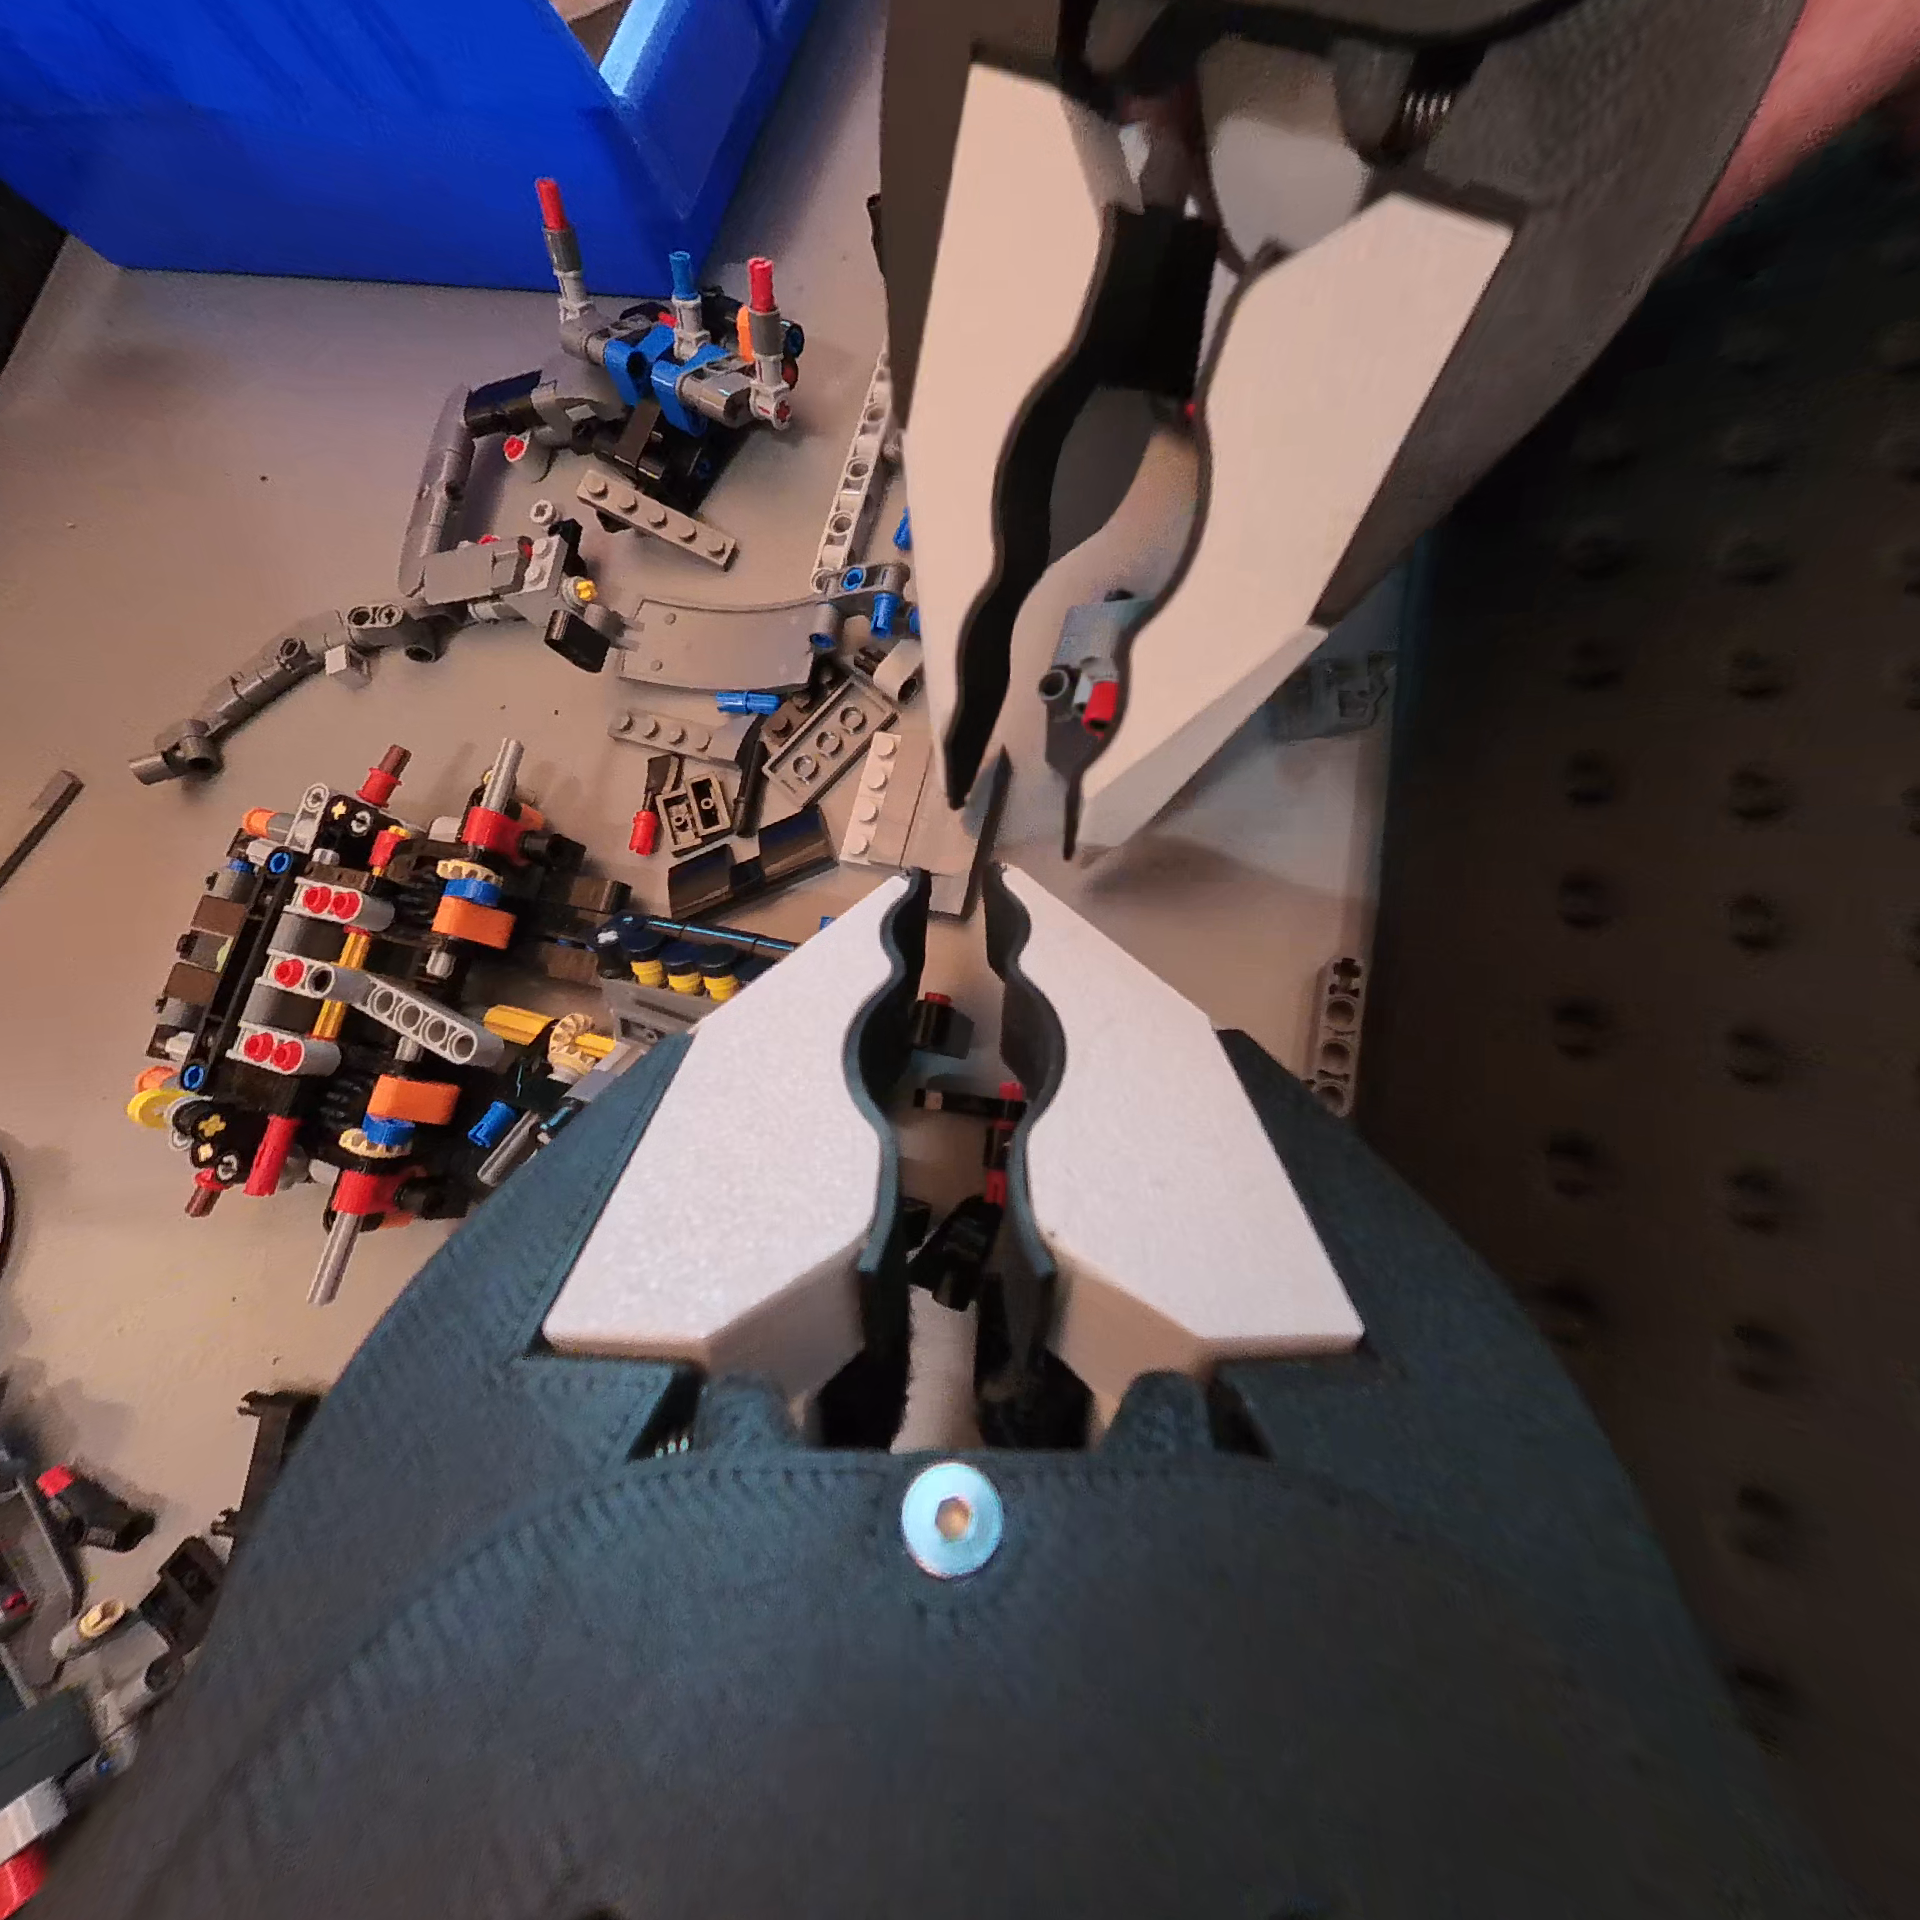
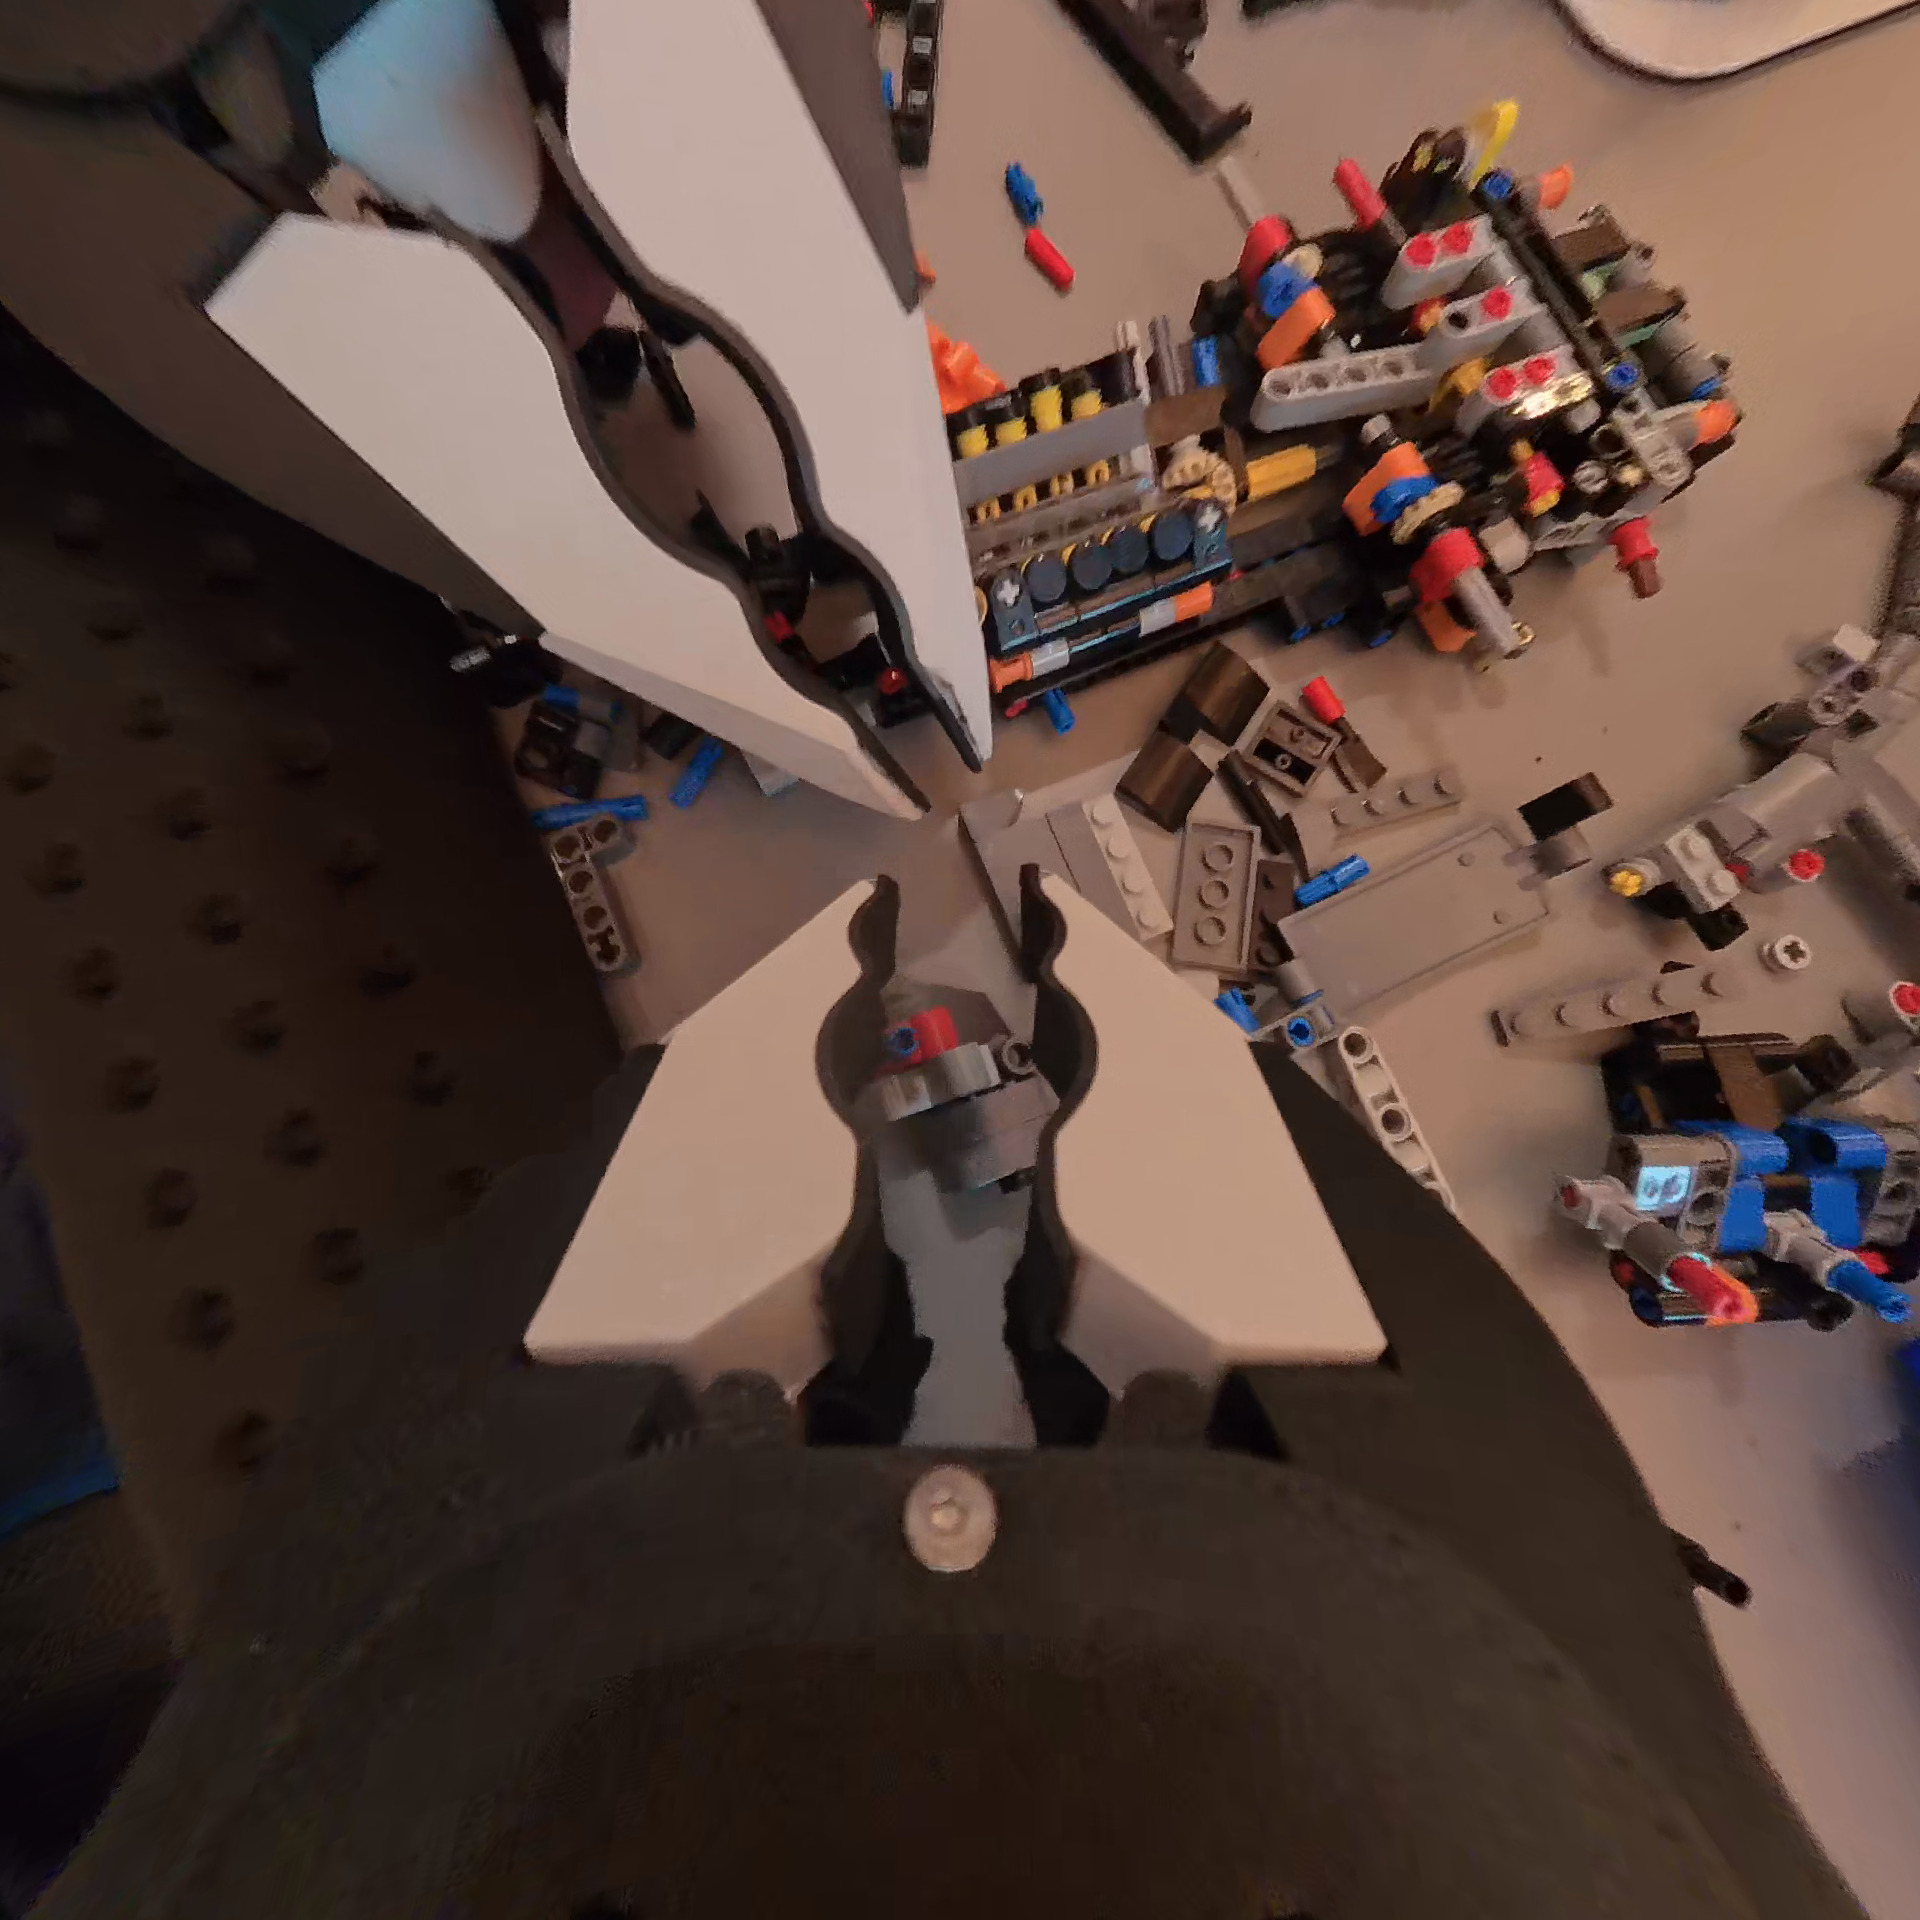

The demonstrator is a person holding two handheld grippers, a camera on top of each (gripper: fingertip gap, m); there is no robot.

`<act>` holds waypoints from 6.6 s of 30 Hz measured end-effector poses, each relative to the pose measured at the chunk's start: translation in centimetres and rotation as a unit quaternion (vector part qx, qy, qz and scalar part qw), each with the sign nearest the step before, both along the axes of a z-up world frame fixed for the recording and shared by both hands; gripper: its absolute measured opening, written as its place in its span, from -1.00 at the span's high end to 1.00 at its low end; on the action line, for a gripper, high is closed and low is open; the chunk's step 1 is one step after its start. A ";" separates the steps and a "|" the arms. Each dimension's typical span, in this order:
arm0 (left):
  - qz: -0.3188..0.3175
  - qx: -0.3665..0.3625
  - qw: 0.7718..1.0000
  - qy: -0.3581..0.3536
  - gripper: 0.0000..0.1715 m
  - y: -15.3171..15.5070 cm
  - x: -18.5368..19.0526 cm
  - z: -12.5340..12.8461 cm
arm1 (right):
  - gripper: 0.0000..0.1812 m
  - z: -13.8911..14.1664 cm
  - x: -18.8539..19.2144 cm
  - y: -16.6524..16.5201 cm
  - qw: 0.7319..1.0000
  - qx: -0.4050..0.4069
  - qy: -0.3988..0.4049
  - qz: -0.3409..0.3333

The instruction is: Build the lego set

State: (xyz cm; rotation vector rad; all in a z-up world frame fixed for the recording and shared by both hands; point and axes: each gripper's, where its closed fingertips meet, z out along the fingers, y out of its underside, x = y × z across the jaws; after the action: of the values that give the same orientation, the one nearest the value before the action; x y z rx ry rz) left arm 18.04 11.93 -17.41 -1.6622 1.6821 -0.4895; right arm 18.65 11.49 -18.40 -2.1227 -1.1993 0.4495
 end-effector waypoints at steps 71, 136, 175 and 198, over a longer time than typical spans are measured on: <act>0.001 0.040 0.998 0.045 0.91 0.5 -0.3 -1.2 | 0.79 -0.6 -0.6 -0.3 1.000 -0.025 0.001 0.000; 0.002 0.036 0.998 0.048 0.91 0.6 -0.3 -1.3 | 0.87 -1.3 4.3 -1.1 0.994 -0.069 -0.068 -0.059; 0.008 0.049 0.998 0.048 0.92 0.8 -0.1 -1.2 | 0.64 0.0 1.2 0.7 0.994 -0.054 -0.032 -0.094; -0.021 0.223 0.973 0.062 0.77 1.0 1.0 0.5 | 0.64 2.5 1.1 -1.2 0.994 -0.061 0.085 -0.015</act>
State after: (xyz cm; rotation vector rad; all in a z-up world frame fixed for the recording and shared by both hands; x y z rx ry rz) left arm 19.05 12.90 -16.90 -1.3498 1.7613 -0.0162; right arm 19.77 10.34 -15.93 -2.1536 -1.0667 0.6910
